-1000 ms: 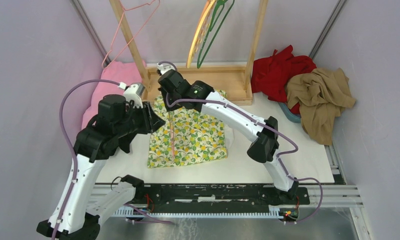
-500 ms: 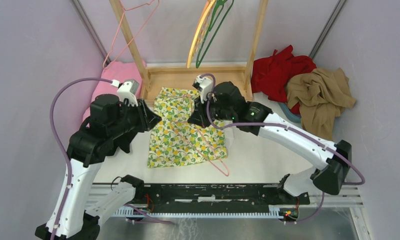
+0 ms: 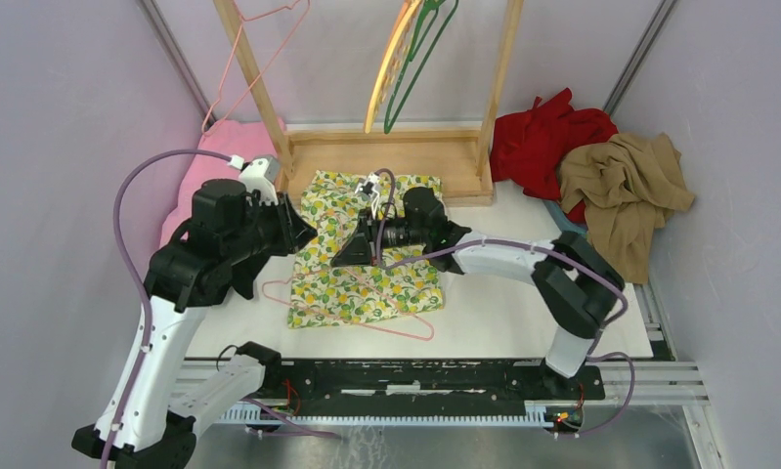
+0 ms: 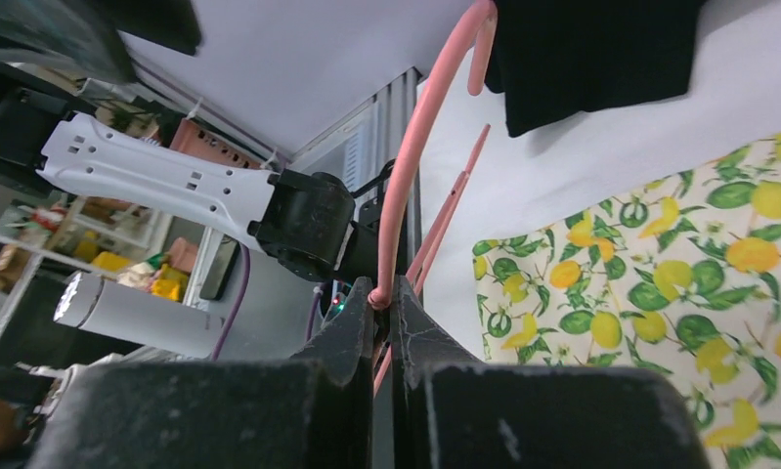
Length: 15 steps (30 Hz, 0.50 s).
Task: Place the skirt on the hanger
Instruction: Hang the skirt on the hanger.
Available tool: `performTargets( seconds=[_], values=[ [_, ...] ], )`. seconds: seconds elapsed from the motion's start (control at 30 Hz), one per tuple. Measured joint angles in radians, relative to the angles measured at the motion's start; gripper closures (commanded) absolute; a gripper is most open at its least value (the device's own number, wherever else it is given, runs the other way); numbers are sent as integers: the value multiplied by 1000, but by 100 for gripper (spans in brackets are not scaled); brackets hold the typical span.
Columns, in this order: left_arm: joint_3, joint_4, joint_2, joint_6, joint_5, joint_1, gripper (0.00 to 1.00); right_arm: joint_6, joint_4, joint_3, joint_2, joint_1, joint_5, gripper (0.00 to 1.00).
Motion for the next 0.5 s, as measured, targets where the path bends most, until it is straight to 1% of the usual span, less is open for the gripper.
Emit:
performTargets(
  seconds=[0.1,0.23,0.37,0.5],
  values=[
    [-5,1,1,0,-9,0,73,58,153,-5,101,4,-58,99],
    [-28,4,4,0,-15,0,74,71,245,-5,192,16,-110,99],
    [-66,8,6,0,-24,0,75,10,240,-5,245,36,-127,99],
    [-106,8,10,0,-39,0,77,-127,119,-5,259,54,-124,99]
  ],
)
